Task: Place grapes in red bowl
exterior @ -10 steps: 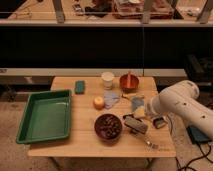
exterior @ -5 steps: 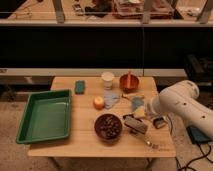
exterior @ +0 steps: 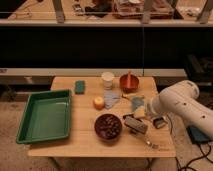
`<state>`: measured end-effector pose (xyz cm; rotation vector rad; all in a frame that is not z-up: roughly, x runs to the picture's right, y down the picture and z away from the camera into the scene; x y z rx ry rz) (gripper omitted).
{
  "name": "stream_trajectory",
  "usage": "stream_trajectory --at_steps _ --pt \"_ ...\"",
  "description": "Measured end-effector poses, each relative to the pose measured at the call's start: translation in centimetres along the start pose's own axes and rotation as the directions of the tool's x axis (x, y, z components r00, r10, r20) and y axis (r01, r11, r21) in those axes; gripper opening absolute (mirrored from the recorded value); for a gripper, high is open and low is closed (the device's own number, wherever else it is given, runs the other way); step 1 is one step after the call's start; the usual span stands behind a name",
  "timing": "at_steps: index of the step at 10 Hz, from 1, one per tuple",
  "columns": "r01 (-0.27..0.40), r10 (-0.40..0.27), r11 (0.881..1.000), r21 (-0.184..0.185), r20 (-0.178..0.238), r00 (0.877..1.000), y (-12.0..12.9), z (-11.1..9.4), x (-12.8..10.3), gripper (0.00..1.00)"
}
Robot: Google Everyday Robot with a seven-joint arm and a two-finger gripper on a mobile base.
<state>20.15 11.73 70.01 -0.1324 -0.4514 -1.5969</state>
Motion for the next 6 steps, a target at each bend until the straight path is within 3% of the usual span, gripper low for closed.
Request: stream_trajectory --at_steps 6 --pt "0.026 -0.026 1.000 -0.006 -0.005 1.000 -0.35 -0.30 0.59 0.64"
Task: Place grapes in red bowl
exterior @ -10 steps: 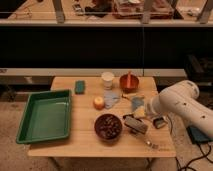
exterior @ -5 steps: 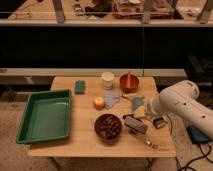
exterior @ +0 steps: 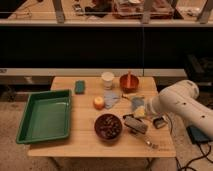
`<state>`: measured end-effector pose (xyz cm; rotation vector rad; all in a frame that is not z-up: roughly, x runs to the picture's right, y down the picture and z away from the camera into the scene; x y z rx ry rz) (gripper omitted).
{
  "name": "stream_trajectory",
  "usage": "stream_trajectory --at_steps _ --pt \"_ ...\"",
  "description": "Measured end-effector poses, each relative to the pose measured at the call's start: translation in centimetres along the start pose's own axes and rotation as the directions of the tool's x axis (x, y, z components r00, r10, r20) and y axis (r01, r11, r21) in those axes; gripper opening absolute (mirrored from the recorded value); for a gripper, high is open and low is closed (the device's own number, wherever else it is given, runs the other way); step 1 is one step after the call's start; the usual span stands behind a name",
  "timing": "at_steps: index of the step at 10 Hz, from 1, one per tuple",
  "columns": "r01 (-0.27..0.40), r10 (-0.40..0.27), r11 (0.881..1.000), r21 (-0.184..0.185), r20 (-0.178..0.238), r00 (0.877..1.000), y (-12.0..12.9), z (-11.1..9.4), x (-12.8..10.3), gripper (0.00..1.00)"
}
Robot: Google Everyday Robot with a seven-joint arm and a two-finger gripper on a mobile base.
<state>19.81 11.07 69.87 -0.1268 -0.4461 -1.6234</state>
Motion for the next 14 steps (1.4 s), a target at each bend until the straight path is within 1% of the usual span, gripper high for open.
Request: stream_trajectory --at_steps 1,2,3,4,5,6,7,8,10,11,12,14 --pt "0.032 -0.032 1.000 0.000 -0.005 0.999 -1.0 -0.6 1.0 0.64" --pt "0.078 -0.078 0.997 0.003 -0.010 0.997 -2.9 -1.9 2.4 0.64" --pt "0.110 -0.109 0.994 0.007 -0.013 0.994 -4.4 -3.0 3.5 0.64" --pt "0.141 -0.141 0.990 0.018 -0.013 0.990 -6.0 -3.9 4.5 0.64" --pt "0.177 -0.177 0.983 0.041 -0.004 0.984 -7.8 -4.5 5.4 0.64" --pt "0.193 -0.194 0.980 0.048 0.010 0.981 -8.4 -4.7 5.6 0.64" --pt "0.206 -0.208 0.977 0.051 0.034 0.978 -8.9 -4.6 5.4 0.64" --pt "0.224 -0.227 0.973 0.053 0.068 0.971 -9.8 -3.8 4.9 0.64" --pt "0.240 -0.246 0.969 0.066 0.112 0.963 -11.0 -1.8 3.5 0.64" --pt "0.248 -0.256 0.966 0.074 0.138 0.957 -11.6 -0.3 2.0 0.64" --pt "0.262 -0.273 0.961 0.086 0.165 0.948 -12.8 1.2 0.0 0.64" --pt "0.287 -0.301 0.953 0.098 0.197 0.933 -14.6 3.1 -2.4 0.64"
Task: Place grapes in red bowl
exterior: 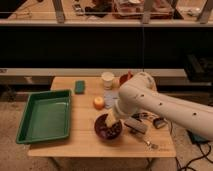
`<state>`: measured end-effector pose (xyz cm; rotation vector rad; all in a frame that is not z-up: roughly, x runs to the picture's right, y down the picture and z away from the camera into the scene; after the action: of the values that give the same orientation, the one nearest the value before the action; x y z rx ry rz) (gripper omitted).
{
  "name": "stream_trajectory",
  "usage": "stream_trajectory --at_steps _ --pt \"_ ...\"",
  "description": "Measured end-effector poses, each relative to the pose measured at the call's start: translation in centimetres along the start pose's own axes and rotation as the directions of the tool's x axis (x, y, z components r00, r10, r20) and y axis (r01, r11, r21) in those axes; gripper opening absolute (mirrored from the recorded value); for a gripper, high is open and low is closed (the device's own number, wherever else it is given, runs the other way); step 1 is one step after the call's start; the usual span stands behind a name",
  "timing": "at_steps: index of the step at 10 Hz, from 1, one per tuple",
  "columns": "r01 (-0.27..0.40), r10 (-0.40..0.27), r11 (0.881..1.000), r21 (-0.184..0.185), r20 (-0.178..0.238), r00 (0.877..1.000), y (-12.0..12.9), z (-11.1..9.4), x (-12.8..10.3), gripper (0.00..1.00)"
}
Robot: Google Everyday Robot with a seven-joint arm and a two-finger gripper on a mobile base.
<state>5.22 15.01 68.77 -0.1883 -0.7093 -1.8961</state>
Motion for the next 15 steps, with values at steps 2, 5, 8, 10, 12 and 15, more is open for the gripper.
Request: stream_trajectory --at_steps 2,5,8,10,12,15 --pt "0.036 -0.036 0.999 -0.003 0.016 0.999 -2.1 1.3 -0.5 0.64" --pt "0.047 -0.046 0.999 -0.016 0.026 0.999 -3.3 3.1 -0.1 0.64" --pt "-0.010 0.010 1.000 -0.012 0.038 0.999 -1.9 4.9 2.0 0.64" --pt "-0.033 0.033 0.999 -0.013 0.046 0.998 -1.4 6.2 3.0 0.64" --pt "-0.044 0.046 0.999 -0.026 0.053 0.998 -0.6 8.0 3.3 0.64" --pt "-0.059 0.061 0.998 -0.038 0.071 0.996 0.2 10.6 2.7 0.64"
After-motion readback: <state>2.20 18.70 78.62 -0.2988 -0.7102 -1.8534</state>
